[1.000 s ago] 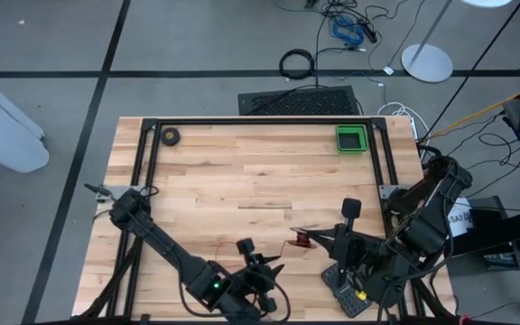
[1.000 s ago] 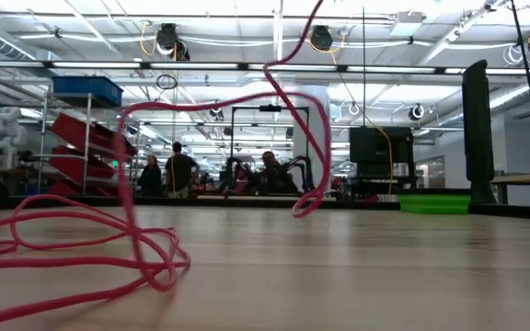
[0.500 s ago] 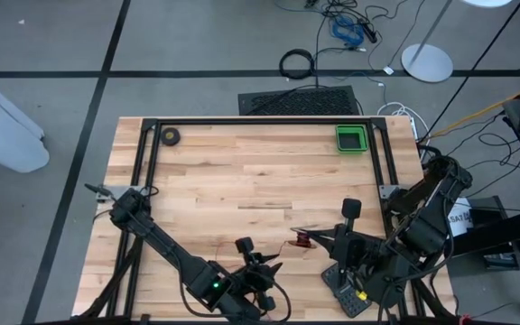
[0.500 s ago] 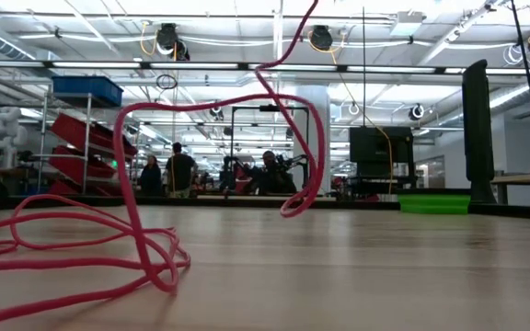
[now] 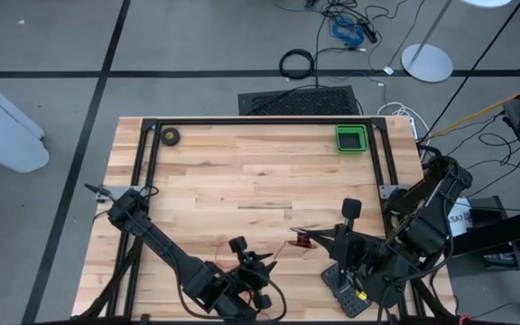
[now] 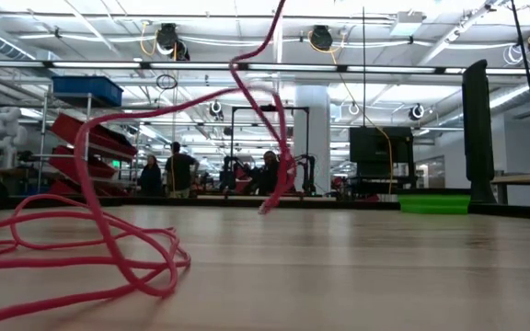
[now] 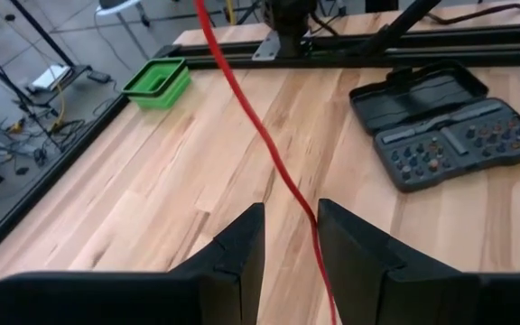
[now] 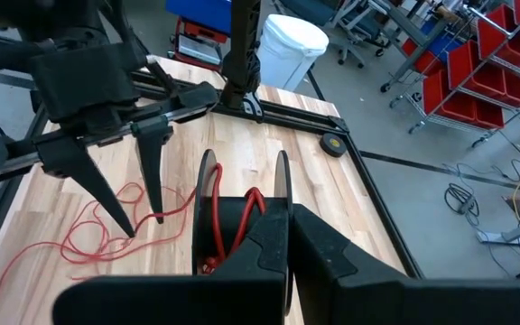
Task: Coil cords
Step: Coil the red wire on the black spool
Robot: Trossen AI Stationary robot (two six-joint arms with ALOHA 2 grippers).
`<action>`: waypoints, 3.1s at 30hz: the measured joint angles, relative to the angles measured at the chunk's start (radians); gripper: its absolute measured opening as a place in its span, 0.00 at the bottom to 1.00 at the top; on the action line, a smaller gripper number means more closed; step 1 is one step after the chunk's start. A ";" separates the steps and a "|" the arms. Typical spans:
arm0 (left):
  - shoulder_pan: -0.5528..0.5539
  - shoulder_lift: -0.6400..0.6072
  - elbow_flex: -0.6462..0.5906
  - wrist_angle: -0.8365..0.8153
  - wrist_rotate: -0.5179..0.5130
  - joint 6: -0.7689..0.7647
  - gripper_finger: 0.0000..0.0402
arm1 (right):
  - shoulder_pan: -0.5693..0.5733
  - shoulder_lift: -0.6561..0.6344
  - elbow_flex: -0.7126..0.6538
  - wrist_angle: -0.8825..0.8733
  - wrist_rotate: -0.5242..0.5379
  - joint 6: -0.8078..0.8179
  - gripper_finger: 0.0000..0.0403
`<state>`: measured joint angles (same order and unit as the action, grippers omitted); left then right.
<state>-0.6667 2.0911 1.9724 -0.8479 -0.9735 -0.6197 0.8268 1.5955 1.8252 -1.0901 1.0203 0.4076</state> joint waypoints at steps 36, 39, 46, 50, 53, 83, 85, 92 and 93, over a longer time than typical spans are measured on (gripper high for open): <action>0.015 0.000 0.000 0.052 -0.035 0.080 0.03 | 0.000 0.001 0.000 0.005 0.000 0.000 0.00; 0.014 0.000 0.000 0.051 -0.040 0.083 0.02 | 0.000 0.001 0.000 0.006 0.000 0.000 0.00; 0.016 0.000 0.000 0.010 -0.082 0.076 0.01 | 0.000 0.001 0.000 0.056 -0.002 0.014 0.00; 0.020 0.000 0.000 0.010 -0.093 0.076 0.01 | -0.002 0.002 0.000 0.097 -0.001 0.021 0.00; 0.023 -0.002 -0.013 0.019 -0.132 0.076 0.01 | -0.015 0.013 0.000 0.130 0.000 0.023 0.00; 0.080 -0.002 -0.135 0.214 -0.168 0.189 0.00 | -0.237 0.149 0.000 0.189 -0.009 -0.008 0.00; 0.075 -0.004 -0.135 0.213 -0.180 0.191 0.00 | -0.247 0.154 0.000 0.189 -0.033 -0.011 0.00; 0.054 -0.038 -0.122 0.214 -0.192 0.228 0.00 | -0.266 0.155 0.000 0.188 -0.112 -0.012 0.00; 0.050 -0.046 -0.121 0.213 -0.192 0.240 0.00 | -0.265 0.155 0.000 0.189 -0.115 -0.016 0.00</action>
<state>-0.6172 2.0453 1.8515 -0.6352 -1.1653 -0.3799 0.5618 1.7504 1.8256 -0.9012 0.9057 0.3912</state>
